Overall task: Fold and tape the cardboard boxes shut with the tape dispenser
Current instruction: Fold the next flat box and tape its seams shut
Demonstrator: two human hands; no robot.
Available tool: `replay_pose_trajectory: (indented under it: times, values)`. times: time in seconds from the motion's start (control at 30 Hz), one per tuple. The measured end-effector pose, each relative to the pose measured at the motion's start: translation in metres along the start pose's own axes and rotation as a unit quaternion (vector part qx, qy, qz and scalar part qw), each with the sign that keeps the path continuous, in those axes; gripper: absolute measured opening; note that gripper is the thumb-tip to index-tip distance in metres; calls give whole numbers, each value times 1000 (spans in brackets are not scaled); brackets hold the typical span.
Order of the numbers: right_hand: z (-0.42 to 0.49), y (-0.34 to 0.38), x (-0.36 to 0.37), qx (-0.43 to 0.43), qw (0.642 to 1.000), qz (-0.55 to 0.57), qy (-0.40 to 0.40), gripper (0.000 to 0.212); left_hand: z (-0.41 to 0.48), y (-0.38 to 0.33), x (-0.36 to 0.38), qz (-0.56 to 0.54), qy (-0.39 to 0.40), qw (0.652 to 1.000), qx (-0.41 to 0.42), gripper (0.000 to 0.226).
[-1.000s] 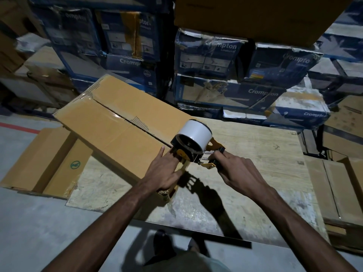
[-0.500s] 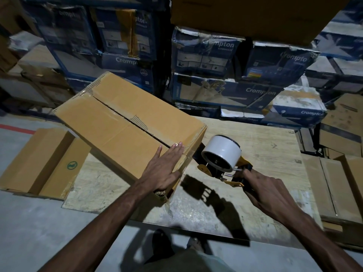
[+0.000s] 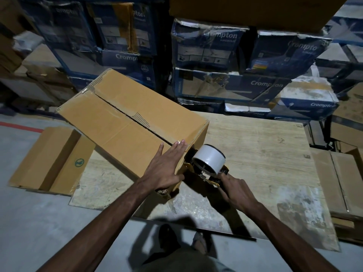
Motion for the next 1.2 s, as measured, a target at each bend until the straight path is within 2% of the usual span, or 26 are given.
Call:
replay_pose_trajectory:
  times: [0.13,0.33,0.5,0.6,0.8,0.87,0.97,1.1,1.2]
  values:
    - [7,-7,18,-4,999,31,-16,50,2,-10,-3,-42,22,998,-37,116]
    - [12,-10,23,-20,998,26,-51,52,1,-13,5,-64,-29,995,-75,118]
    - [12,9,24,43,984,155,-71,26,1,-13,2,-67,-41,994,-79,120]
    - [6,11,25,79,967,234,-58,30,-1,-15,-4,-58,-37,994,-87,121]
    - [-11,3,34,157,932,323,-44,32,-4,-17,-9,-43,-40,996,-73,115]
    - [-23,-2,41,213,901,365,-96,34,-5,-19,-12,-32,-48,997,-56,113]
    - [-39,-3,37,277,830,427,-230,30,-7,-21,-11,-41,-54,998,2,111]
    - [-33,13,-19,230,787,419,-391,36,-10,-15,1,-61,-68,995,50,101]
    - [-19,34,-65,163,789,403,-433,43,-23,-15,2,-55,-63,995,56,98]
Point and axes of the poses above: each hand's wrist, its own z-axis towards the middle knuckle, its own x-axis out of the palm, y = z × x, the point moved 4 cm from there along z, towards the middle knuckle, and after that the axes turned 14 degrees about z, right-handed, at the moved point
